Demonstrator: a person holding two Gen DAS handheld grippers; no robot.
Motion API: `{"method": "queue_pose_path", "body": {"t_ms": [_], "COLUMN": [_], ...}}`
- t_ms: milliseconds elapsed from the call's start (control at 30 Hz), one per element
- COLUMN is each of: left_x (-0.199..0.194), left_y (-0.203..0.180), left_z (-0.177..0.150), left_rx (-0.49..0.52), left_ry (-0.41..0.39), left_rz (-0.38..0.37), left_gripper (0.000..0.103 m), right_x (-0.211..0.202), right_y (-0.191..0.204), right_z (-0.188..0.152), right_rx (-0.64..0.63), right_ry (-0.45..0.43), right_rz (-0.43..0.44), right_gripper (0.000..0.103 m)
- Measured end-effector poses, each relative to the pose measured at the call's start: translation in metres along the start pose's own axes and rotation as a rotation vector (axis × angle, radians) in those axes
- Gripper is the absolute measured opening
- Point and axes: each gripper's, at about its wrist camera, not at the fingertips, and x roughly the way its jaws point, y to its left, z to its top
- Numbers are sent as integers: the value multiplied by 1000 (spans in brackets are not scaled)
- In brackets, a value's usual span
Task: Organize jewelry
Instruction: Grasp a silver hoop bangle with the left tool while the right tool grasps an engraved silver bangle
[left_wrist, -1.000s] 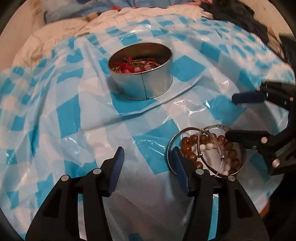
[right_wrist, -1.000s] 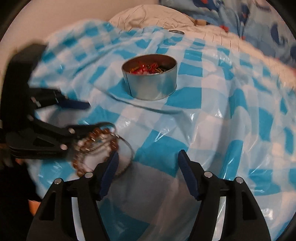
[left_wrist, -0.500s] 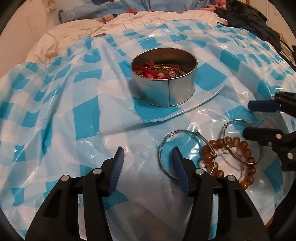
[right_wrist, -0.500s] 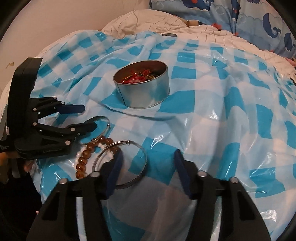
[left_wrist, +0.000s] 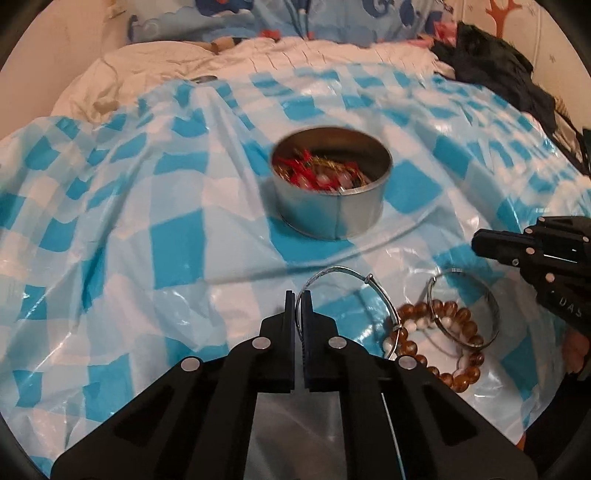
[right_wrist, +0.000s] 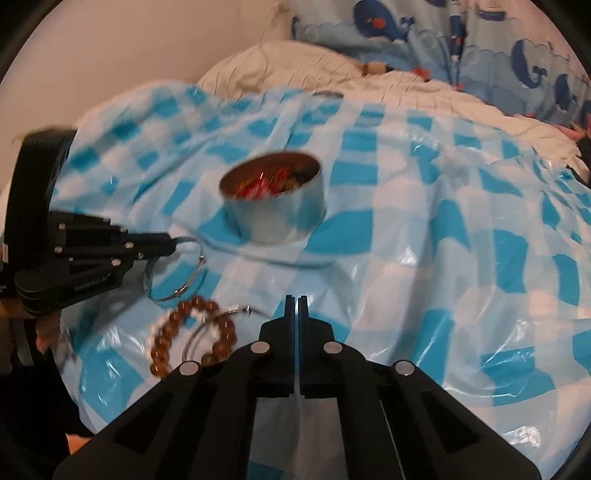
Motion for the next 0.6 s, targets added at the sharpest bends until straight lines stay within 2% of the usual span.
{"method": "queue_pose_path", "body": {"t_ms": [133, 400, 433, 467, 500, 533, 600], "left_x": [5, 20, 20, 20, 19, 19, 20], "left_y": [4, -1, -1, 0, 1, 1, 1], "left_z": [-1, -7, -7, -8, -8, -8, -8], "left_rx": [-11, 13, 11, 9, 7, 6, 7], "left_ry": [20, 70, 71, 71, 70, 70, 72], "left_rz": [1, 28, 28, 28, 29, 30, 33], "left_gripper": [3, 5, 6, 7, 8, 9, 10], "right_x": [6, 18, 18, 17, 15, 12, 11], "right_y": [-2, 6, 7, 8, 9, 11, 11], "right_z": [0, -6, -6, -6, -6, -5, -5], "right_rx": [37, -1, -1, -1, -7, -21, -27], "right_ry": [62, 128, 128, 127, 115, 95, 91], "right_rz": [73, 65, 75, 81, 65, 52, 56], "right_gripper": [2, 4, 12, 38, 49, 55, 55]}}
